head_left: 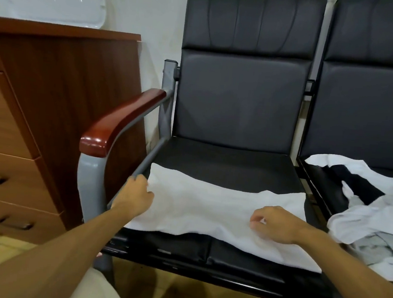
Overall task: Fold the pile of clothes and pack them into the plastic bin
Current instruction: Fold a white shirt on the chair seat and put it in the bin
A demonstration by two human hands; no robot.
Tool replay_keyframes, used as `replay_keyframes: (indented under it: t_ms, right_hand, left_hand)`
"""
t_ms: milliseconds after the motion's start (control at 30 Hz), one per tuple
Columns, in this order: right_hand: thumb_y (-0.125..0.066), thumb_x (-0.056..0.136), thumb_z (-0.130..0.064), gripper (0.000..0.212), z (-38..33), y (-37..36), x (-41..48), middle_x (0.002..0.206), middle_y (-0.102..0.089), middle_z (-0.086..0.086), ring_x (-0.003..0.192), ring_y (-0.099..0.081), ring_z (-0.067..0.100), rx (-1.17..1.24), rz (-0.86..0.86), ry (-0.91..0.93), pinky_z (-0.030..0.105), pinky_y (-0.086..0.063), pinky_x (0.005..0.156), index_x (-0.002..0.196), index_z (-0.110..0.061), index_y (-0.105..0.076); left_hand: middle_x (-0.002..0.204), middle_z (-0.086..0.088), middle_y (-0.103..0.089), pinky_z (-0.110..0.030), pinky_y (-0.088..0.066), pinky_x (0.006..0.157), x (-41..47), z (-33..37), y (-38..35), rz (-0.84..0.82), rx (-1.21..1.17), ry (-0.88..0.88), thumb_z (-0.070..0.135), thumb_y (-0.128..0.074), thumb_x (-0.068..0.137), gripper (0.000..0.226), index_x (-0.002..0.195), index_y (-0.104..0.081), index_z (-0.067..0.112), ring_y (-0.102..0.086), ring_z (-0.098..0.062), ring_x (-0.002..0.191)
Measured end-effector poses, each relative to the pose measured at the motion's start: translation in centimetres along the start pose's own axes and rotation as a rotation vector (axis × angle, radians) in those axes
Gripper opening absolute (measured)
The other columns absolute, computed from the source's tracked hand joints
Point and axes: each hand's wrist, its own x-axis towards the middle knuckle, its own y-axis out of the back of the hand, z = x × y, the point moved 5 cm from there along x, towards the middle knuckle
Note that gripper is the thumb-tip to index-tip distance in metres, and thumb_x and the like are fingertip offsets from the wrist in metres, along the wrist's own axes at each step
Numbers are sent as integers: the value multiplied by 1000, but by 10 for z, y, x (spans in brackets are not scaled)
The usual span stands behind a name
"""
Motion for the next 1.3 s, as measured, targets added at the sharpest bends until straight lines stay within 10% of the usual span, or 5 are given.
replay_keyframes:
  t_ms: [133, 300, 767, 1167, 1300]
  right_hand:
    - [-42, 98, -24, 26, 6, 4, 18, 108, -65, 0, 98, -59, 18, -28, 76, -32, 29, -49, 89, 102, -17, -67]
    - [-44, 98, -22, 25, 13, 10, 29, 109, -65, -1, 95, -59, 16, -4, 200, -47, 31, -52, 88, 104, -18, -69]
    - [-44, 93, -7, 44, 85, 41, -16, 98, -68, 12, 87, -62, 30, 275, 558, -234, 43, -53, 84, 136, -17, -47]
    - [-47, 91, 2, 52, 134, 49, -76, 95, -66, 6, 93, -61, 24, 364, 610, -330, 34, -48, 89, 139, -13, -38]
    - [-46, 94, -9, 43, 121, 49, -72, 99, -66, 6, 90, -62, 23, 259, 589, -289, 40, -51, 84, 136, -16, -40]
  left_hand:
    - [145, -18, -31, -42, -34, 108, 7, -1, -7, -90, 221, 147, 50, -56, 91, 77, 143, -27, 1, -33, -34, 134]
    - [148, -16, -31, -42, -31, 110, 14, 12, -16, -152, 419, 87, 43, -50, 95, 52, 136, -43, 10, -31, -33, 135]
    - [96, -15, -61, -36, -51, 61, -7, 115, -30, -312, -1117, 317, 16, -60, 93, 21, 111, -51, 9, -61, -25, 78]
    - [74, -3, -49, -24, -37, 58, -47, 255, -83, -404, -666, -175, 18, -44, 95, 12, 84, -48, 14, -45, -14, 61]
    - [110, -5, -58, -24, -47, 57, -82, 270, -128, -675, -393, -263, 23, -49, 96, 36, 132, -45, 20, -56, -15, 70]
